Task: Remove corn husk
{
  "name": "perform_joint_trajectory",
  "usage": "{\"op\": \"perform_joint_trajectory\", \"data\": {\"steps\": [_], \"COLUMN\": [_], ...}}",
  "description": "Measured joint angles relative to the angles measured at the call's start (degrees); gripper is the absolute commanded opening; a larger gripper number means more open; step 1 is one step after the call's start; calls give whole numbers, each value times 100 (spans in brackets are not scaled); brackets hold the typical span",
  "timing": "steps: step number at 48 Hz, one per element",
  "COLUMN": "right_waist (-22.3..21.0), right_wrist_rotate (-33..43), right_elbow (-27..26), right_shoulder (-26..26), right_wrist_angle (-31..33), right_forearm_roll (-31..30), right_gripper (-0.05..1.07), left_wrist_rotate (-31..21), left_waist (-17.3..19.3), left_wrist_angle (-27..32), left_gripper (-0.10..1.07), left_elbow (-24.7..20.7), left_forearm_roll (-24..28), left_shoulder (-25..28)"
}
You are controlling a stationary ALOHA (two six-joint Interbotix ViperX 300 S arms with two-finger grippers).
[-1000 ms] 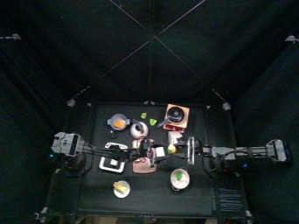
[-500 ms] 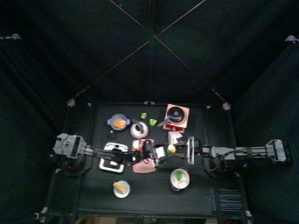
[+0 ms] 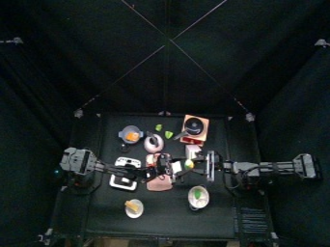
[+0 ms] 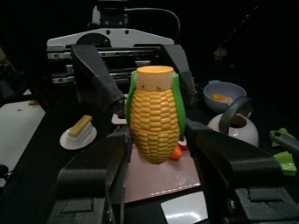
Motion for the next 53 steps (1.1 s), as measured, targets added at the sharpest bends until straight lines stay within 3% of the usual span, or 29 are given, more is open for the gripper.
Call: {"op": "perform_joint_trajectory", "data": {"steps": [18, 53], "right_waist": [0, 0], "right_wrist_rotate": [0, -26], "right_elbow": [-9, 0], "right_shoulder": [-9, -44], "right_wrist_angle": [0, 18], "right_forearm_roll": [0, -18], "right_gripper": [50, 50], "left_wrist_rotate": [35, -9], "left_waist": [-18, -53], "left_wrist_angle": [0, -35], "left_gripper": [70, 68], "left_elbow": [9, 360], "left_forearm_roll": [0, 0], "left_shoulder": [9, -132]}}
